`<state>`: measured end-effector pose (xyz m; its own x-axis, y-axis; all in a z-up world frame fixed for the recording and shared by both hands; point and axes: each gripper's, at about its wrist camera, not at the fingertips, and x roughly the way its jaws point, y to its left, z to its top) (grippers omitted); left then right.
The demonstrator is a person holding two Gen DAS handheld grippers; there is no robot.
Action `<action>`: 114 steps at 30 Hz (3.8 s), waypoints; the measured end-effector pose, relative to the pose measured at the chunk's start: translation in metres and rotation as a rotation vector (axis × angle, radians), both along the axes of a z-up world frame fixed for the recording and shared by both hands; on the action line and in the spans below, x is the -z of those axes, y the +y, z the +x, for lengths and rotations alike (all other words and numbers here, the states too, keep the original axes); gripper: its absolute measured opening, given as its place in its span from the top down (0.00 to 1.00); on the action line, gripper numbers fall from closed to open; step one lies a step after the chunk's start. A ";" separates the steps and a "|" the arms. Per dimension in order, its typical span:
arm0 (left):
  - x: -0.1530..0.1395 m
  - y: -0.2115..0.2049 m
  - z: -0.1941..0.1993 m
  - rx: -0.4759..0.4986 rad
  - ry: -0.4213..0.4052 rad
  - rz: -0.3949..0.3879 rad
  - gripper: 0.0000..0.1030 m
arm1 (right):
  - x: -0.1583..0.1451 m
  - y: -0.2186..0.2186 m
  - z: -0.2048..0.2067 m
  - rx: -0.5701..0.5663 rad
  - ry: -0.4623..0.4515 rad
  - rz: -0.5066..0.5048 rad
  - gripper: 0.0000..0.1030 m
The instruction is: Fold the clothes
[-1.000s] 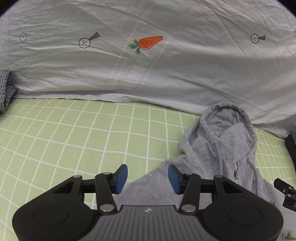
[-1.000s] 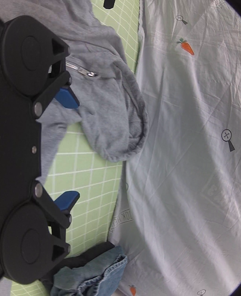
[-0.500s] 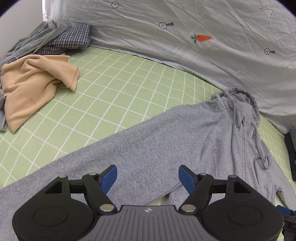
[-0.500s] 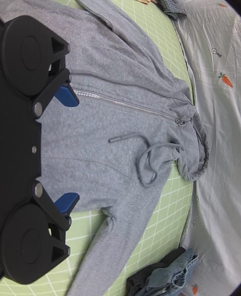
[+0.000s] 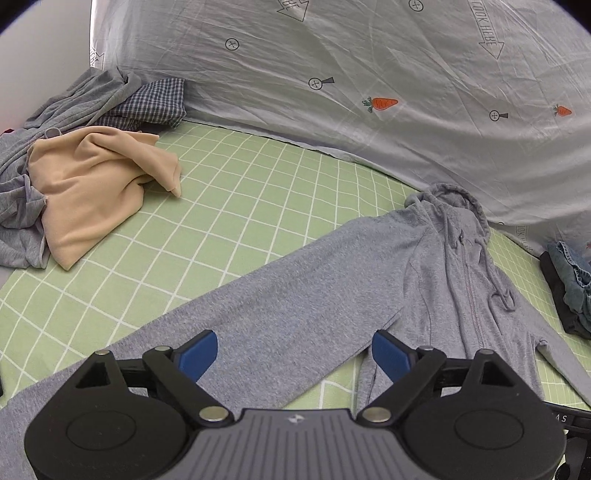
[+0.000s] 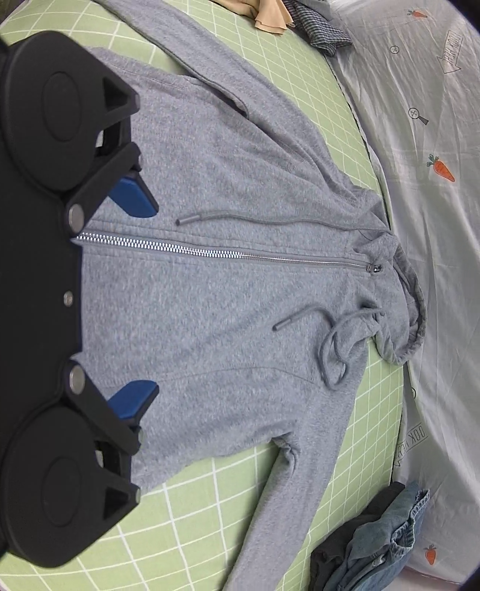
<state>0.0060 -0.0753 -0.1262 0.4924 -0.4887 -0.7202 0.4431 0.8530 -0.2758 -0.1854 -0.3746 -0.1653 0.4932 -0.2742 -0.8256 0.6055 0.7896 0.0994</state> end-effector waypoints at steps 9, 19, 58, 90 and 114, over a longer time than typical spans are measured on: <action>0.000 0.038 -0.029 -0.061 0.009 -0.046 0.17 | -0.011 0.021 0.009 0.035 -0.048 -0.040 0.07; 0.023 0.108 -0.037 -0.282 0.254 -0.270 0.49 | 0.014 0.065 -0.003 0.013 0.022 -0.012 0.10; 0.082 0.147 0.002 -0.614 0.513 -0.400 1.00 | 0.037 0.062 -0.004 0.074 0.112 -0.031 0.00; 0.041 0.086 0.040 -0.305 0.331 -0.166 0.56 | 0.005 0.094 0.056 -0.107 0.105 -0.195 0.19; 0.044 0.021 0.070 -0.110 0.377 -0.303 0.94 | 0.026 0.038 0.044 0.087 0.196 -0.055 0.10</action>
<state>0.0759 -0.0541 -0.1701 0.2851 -0.6635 -0.6917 0.1770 0.7457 -0.6423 -0.1415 -0.3369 -0.1908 0.2974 -0.3562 -0.8858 0.6747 0.7348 -0.0690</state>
